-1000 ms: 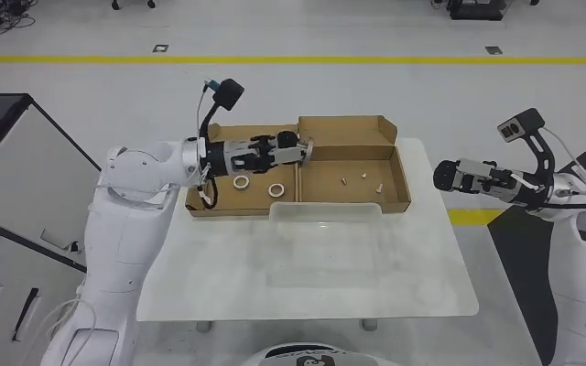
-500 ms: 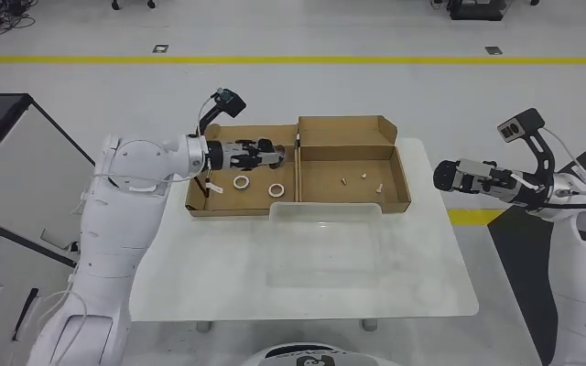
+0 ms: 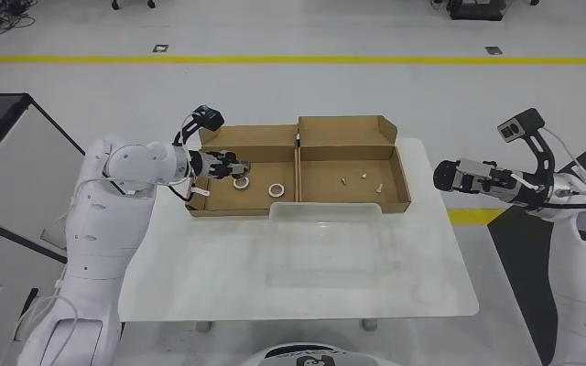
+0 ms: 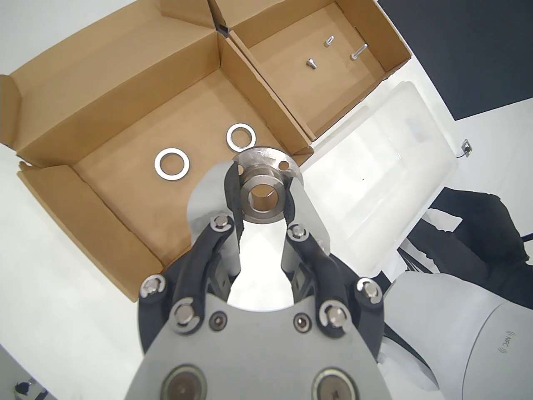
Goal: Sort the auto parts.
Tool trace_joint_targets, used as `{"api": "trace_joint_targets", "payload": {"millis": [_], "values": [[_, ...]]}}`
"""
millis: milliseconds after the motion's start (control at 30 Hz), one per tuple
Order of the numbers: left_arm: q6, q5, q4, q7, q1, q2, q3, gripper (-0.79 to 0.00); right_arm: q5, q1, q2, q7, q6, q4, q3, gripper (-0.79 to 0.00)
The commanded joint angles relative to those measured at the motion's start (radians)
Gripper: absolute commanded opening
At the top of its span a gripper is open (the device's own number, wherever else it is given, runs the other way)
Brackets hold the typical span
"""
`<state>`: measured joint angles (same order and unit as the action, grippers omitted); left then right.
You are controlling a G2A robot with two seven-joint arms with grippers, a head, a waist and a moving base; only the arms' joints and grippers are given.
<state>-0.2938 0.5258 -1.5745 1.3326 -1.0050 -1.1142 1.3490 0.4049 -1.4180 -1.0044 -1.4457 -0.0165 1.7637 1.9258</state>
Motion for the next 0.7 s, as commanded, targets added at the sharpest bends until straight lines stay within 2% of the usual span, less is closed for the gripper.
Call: {"api": "trace_joint_targets", "payload": {"millis": [0,267,333,667], "values": [[-0.001,0.0,-0.001,0.0,0.0,0.0,0.001,-0.785,0.0,0.0,0.0,0.0,0.0,0.0,0.0,0.0],[0.013,0.03,0.008,-0.029,-0.012,0.0,-0.019,-0.785,0.0,0.0,0.0,0.0,0.0,0.0,0.0,0.0],[0.075,0.124,0.051,-0.073,-0.004,-0.003,-0.053,-0.785,0.0,0.0,0.0,0.0,0.0,0.0,0.0,0.0],[0.242,0.314,0.294,-0.201,0.113,-0.039,-0.243,-0.785,0.0,0.0,0.0,0.0,0.0,0.0,0.0,0.0]]}}
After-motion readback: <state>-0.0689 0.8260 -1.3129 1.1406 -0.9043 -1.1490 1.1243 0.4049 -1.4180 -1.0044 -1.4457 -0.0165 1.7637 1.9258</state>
